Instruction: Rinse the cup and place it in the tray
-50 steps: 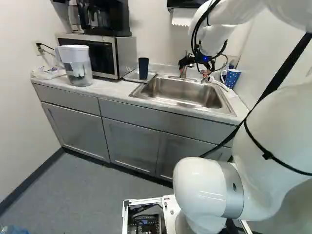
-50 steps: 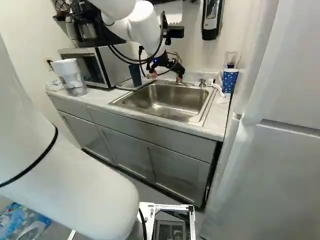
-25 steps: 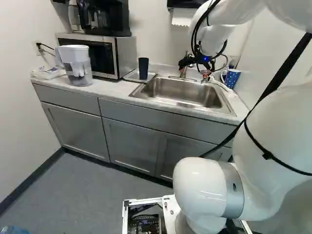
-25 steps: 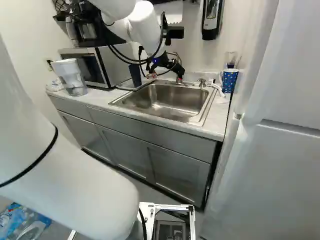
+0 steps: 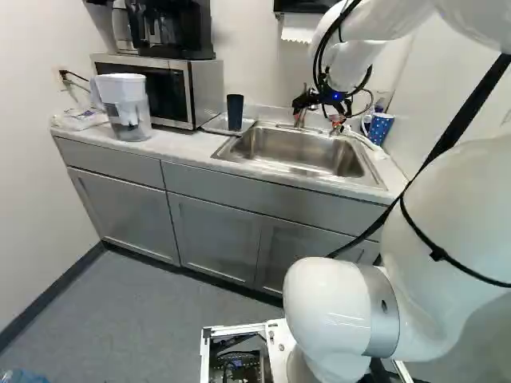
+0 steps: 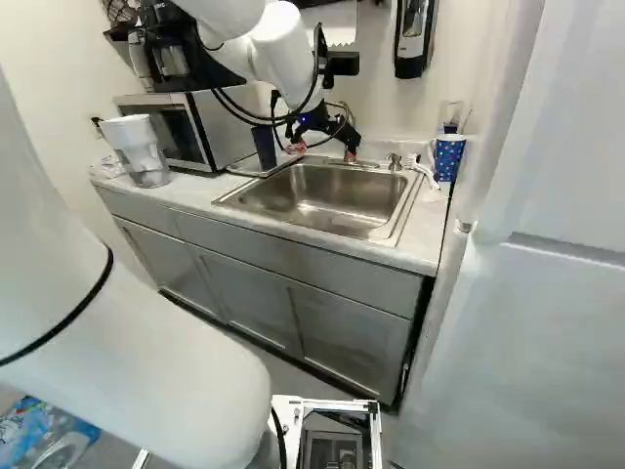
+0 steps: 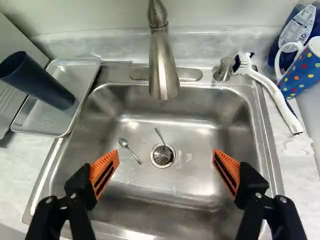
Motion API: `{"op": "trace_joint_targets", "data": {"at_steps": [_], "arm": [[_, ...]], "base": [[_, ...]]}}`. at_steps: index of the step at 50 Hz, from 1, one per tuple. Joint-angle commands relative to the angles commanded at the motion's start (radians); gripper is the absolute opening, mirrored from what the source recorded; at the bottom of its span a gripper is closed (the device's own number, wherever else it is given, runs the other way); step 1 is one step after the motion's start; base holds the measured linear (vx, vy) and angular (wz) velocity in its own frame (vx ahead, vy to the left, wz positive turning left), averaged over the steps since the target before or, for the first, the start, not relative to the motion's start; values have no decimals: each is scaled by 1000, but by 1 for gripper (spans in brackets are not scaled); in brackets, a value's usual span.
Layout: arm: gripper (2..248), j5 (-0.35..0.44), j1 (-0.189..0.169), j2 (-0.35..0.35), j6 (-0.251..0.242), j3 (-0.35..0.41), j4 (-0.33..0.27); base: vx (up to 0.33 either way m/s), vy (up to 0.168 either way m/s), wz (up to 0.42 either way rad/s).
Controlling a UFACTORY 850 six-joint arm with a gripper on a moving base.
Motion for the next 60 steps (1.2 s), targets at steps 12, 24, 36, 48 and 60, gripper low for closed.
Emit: {"op": "trace_joint_targets", "data": {"at_steps": [12,24,36,48,60], "arm": [[247,0,0,0,0,0,0],[247,0,0,0,0,0,0],[247,0,0,0,0,0,0],[247,0,0,0,0,0,0],[247,0,0,0,0,0,0]], "base": [[0,0,0],[4,4,57],[0,0,0],[-2,26,-1],[0,65,1]]}}
